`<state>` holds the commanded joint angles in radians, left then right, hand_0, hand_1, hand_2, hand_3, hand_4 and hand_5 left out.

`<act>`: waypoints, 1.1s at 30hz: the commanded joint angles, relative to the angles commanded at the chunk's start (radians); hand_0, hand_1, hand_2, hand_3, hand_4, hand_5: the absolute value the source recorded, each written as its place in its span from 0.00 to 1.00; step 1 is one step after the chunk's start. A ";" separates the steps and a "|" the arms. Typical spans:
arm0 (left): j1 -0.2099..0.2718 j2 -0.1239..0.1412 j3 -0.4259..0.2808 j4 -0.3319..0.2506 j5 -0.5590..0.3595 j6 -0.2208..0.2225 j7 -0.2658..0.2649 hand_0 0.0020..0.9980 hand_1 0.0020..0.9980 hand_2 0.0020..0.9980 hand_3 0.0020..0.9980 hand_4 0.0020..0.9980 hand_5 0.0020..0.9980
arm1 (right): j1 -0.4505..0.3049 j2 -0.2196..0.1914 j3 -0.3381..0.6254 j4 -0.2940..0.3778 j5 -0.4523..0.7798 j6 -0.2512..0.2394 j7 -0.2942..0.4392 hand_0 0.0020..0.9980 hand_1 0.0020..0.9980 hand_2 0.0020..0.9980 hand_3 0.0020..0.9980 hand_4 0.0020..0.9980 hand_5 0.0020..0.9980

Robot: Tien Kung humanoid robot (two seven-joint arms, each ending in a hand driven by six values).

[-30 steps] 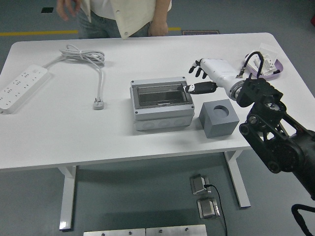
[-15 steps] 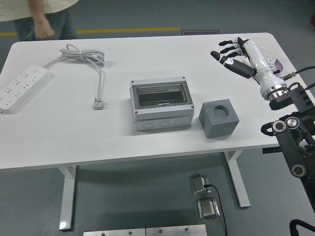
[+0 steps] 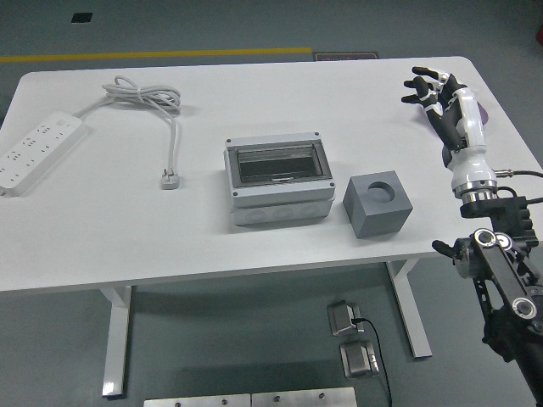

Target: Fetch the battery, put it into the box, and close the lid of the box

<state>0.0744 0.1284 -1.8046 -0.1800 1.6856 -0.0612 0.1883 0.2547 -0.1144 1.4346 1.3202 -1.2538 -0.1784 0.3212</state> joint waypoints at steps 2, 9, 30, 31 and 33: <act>-0.006 0.006 0.005 0.000 0.001 0.001 0.003 0.64 0.67 0.67 0.68 0.70 0.21 | 0.002 -0.001 -0.003 0.001 0.046 -0.011 0.008 0.57 0.47 0.59 0.63 0.96 0.74; -0.009 0.022 0.007 0.000 0.010 0.006 0.012 0.64 0.67 0.67 0.68 0.70 0.21 | -0.022 -0.013 0.016 0.009 0.126 -0.025 0.020 0.53 0.45 0.55 0.61 0.97 0.75; -0.009 0.006 0.022 0.000 -0.007 -0.013 0.014 0.63 0.64 0.66 0.67 0.70 0.21 | -0.086 -0.024 0.041 0.043 0.052 -0.016 -0.002 0.54 0.45 0.54 0.58 0.92 0.71; -0.010 0.006 0.024 0.000 -0.011 -0.017 0.008 0.63 0.64 0.66 0.67 0.70 0.21 | -0.087 -0.025 0.042 0.043 0.053 -0.016 -0.002 0.54 0.45 0.54 0.58 0.92 0.71; -0.013 0.005 0.027 0.000 -0.016 -0.023 0.000 0.63 0.64 0.66 0.67 0.70 0.21 | -0.092 -0.027 0.044 0.042 0.056 -0.015 -0.003 0.54 0.45 0.54 0.58 0.92 0.71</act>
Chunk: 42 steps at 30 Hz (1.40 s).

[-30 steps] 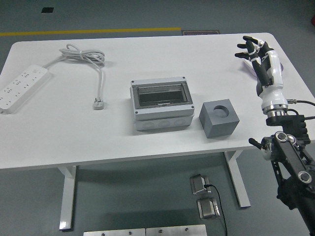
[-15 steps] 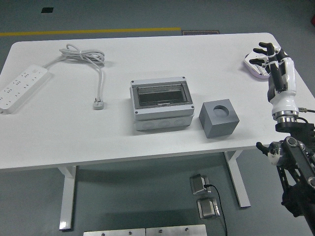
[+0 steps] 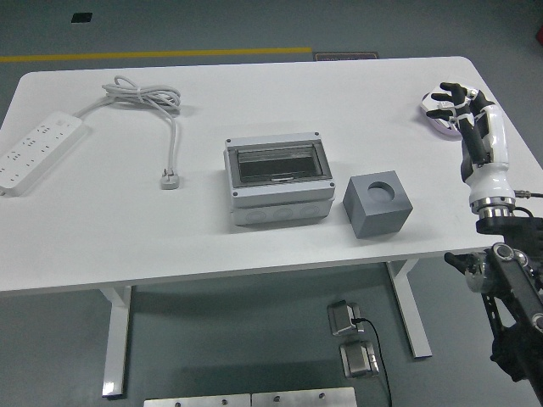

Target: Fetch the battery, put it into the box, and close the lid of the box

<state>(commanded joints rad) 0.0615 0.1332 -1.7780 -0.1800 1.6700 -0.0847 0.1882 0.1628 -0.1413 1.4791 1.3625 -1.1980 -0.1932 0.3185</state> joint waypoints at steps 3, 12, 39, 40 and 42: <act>-0.006 -0.003 -0.006 0.000 0.011 -0.001 -0.002 0.63 0.64 0.66 0.67 0.71 0.22 | -0.010 -0.005 0.000 0.000 0.004 0.002 -0.001 0.54 0.45 0.54 0.58 0.91 0.72; -0.015 -0.012 -0.034 0.000 0.041 0.023 0.003 0.63 0.66 0.67 0.67 0.71 0.22 | -0.031 -0.011 -0.007 -0.001 0.007 0.008 -0.003 0.55 0.45 0.55 0.58 0.91 0.72; -0.020 -0.012 -0.039 0.000 0.047 0.034 -0.003 0.67 0.73 0.73 0.66 0.71 0.22 | -0.028 -0.022 -0.021 -0.001 -0.013 0.008 -0.007 0.54 0.46 0.57 0.58 0.91 0.72; -0.020 -0.012 -0.039 0.000 0.047 0.034 -0.003 0.67 0.73 0.73 0.66 0.71 0.22 | -0.027 -0.023 -0.021 0.000 -0.014 0.008 -0.007 0.54 0.46 0.57 0.58 0.91 0.72; -0.020 -0.012 -0.039 0.000 0.048 0.033 -0.003 0.67 0.73 0.73 0.66 0.71 0.22 | -0.027 -0.024 -0.020 0.000 -0.015 0.008 -0.007 0.54 0.46 0.57 0.58 0.91 0.72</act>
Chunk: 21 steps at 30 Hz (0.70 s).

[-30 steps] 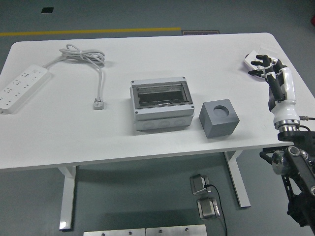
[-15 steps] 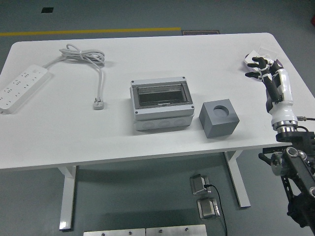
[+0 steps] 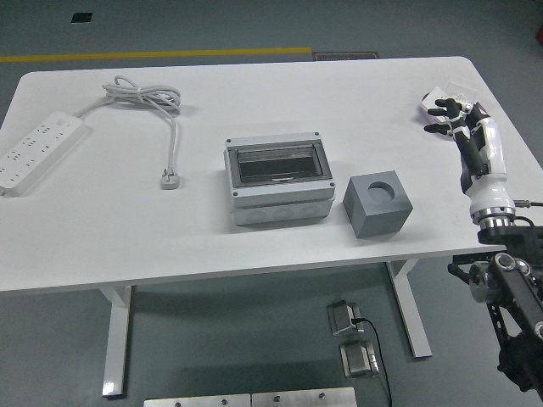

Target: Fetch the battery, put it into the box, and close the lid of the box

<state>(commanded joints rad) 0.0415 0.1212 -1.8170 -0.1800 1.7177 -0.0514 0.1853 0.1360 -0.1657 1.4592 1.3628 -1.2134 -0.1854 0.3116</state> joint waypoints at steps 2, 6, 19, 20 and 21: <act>0.000 0.000 0.001 0.000 -0.001 -0.001 0.001 0.67 0.73 0.73 0.66 0.71 0.22 | 0.002 -0.002 0.000 0.000 -0.001 0.000 -0.001 0.54 0.46 0.57 0.58 0.91 0.72; 0.002 0.001 0.005 0.000 -0.002 -0.004 0.005 0.67 0.73 0.73 0.66 0.71 0.22 | 0.018 -0.011 -0.004 0.001 -0.011 0.003 -0.005 0.54 0.46 0.57 0.58 0.91 0.72; 0.004 0.003 0.002 0.000 0.007 -0.014 0.016 0.67 0.72 0.72 0.67 0.71 0.21 | 0.072 -0.021 -0.033 0.000 -0.054 0.006 -0.023 0.55 0.46 0.57 0.59 0.91 0.71; 0.003 0.004 0.002 0.000 0.008 -0.013 0.011 0.67 0.72 0.72 0.67 0.71 0.21 | 0.073 -0.022 -0.034 -0.001 -0.054 0.006 -0.024 0.55 0.46 0.57 0.59 0.91 0.71; 0.002 0.005 0.002 0.000 0.008 -0.012 0.007 0.67 0.72 0.72 0.67 0.71 0.21 | 0.073 -0.023 -0.034 -0.002 -0.055 0.006 -0.025 0.55 0.46 0.57 0.59 0.91 0.71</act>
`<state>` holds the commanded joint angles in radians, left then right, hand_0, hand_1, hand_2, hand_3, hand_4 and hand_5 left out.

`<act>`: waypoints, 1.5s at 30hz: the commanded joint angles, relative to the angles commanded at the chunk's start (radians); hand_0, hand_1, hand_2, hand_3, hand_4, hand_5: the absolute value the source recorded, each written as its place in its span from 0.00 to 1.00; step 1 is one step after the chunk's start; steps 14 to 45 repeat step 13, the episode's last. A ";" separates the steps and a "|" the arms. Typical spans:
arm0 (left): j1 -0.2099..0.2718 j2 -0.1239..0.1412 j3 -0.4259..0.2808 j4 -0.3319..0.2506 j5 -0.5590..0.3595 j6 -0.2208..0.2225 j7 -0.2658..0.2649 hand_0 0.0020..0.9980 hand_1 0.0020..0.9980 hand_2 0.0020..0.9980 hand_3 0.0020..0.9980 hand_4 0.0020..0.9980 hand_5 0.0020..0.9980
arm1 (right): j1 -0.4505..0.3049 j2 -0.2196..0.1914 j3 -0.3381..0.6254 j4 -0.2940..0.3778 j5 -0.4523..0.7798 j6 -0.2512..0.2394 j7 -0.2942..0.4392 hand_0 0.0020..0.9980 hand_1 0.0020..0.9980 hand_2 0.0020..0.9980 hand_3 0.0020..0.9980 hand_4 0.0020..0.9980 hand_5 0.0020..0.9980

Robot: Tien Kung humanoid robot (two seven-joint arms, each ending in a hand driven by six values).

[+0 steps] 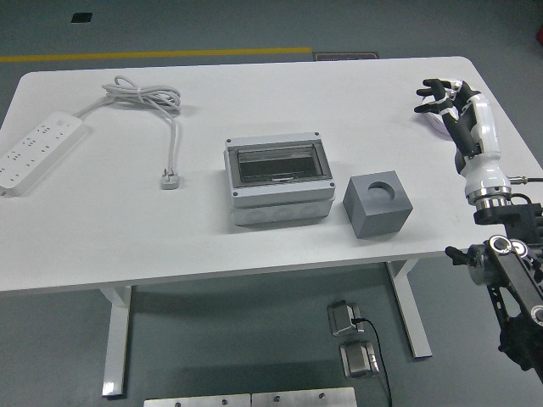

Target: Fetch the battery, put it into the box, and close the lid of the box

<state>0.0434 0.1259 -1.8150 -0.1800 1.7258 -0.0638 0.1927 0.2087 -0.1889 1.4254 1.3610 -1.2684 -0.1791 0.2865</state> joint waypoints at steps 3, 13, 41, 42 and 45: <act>0.000 0.000 0.001 0.000 0.000 0.000 -0.003 0.67 0.72 0.72 0.67 0.71 0.21 | 0.001 -0.004 0.000 -0.001 -0.005 0.001 -0.005 0.55 0.46 0.57 0.59 0.91 0.71; 0.015 -0.003 -0.005 0.000 0.000 -0.003 0.027 0.66 0.71 0.72 0.67 0.71 0.21 | 0.015 -0.027 -0.013 -0.029 -0.004 0.016 -0.019 0.57 0.46 0.58 0.60 0.91 0.68; 0.015 -0.003 -0.005 0.000 0.000 -0.003 0.027 0.66 0.71 0.72 0.67 0.71 0.21 | 0.015 -0.027 -0.013 -0.029 -0.004 0.016 -0.019 0.57 0.46 0.58 0.60 0.91 0.68; 0.015 -0.003 -0.005 0.000 0.000 -0.003 0.027 0.66 0.71 0.72 0.67 0.71 0.21 | 0.015 -0.027 -0.013 -0.029 -0.004 0.016 -0.019 0.57 0.46 0.58 0.60 0.91 0.68; 0.015 -0.003 -0.005 0.000 0.000 -0.003 0.027 0.66 0.71 0.72 0.67 0.71 0.21 | 0.015 -0.027 -0.013 -0.029 -0.004 0.016 -0.019 0.57 0.46 0.58 0.60 0.91 0.68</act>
